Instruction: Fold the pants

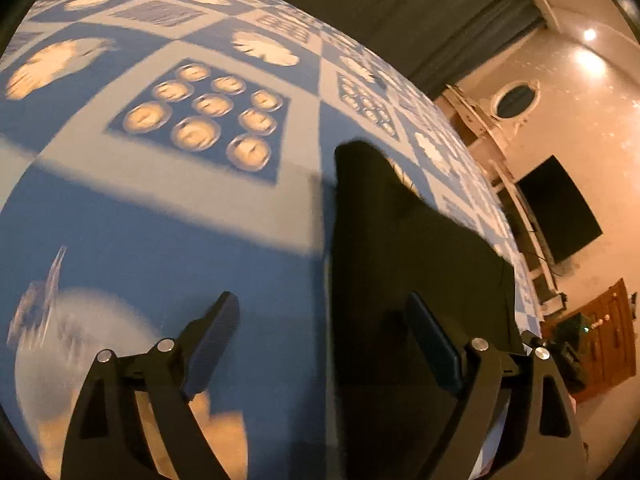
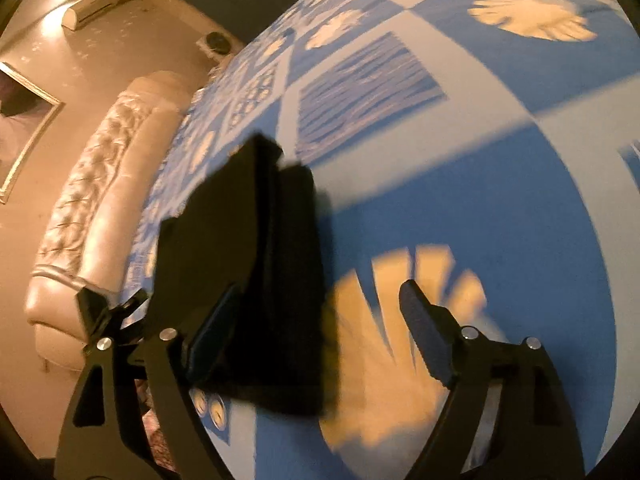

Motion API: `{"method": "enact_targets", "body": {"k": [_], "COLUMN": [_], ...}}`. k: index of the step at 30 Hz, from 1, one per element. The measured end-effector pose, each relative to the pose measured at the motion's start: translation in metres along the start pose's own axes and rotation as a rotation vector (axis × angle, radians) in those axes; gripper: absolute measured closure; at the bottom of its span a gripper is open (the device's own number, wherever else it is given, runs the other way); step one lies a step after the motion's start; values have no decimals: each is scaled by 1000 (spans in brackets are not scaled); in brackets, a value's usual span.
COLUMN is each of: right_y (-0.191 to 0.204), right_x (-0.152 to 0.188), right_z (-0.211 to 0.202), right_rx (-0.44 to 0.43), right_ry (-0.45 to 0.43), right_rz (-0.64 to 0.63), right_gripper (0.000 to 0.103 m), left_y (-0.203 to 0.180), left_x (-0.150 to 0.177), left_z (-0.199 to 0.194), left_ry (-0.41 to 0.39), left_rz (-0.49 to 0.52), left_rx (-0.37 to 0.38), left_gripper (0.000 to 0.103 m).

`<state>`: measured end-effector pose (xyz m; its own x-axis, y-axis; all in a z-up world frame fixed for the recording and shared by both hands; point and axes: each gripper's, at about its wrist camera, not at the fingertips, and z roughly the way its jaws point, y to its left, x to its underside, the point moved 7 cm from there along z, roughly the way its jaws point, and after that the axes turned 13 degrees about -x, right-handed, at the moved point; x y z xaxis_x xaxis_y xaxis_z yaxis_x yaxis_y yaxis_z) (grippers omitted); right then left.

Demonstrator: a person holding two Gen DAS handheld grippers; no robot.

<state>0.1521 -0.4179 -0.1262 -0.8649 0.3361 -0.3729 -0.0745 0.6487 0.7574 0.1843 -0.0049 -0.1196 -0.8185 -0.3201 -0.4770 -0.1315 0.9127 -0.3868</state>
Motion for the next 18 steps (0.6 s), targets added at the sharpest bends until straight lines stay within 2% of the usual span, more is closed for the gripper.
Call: {"method": "enact_targets", "body": {"k": [3,6,10,13,16,18], "right_y": [5,19,30,44,56,60], "right_x": [27,55,83,97,106,111], "right_z": [-13,-19,-24,-28,-30,-31], "right_rx": [77,123,173,221,284,311], "right_ry": [-36,-40,-33,-48,-71,-79], "right_rz": [-24,-76,-140,-215,-283,-306], "right_gripper": [19,13,10,7,7,6], "left_y": [3,2,-13,-33,-51,-58], "left_x": [27,48,64,73,86,96], "left_z": [-17,-34,-54,-71,-77,-81], "left_ry": [4,-27,-100,-209,-242,-240], "left_rz": [-21,-6,103,219,326,362], "left_rx": [-13,-80,-166,-226,-274,-296], "left_gripper": [18,14,14,12,12,12]}}
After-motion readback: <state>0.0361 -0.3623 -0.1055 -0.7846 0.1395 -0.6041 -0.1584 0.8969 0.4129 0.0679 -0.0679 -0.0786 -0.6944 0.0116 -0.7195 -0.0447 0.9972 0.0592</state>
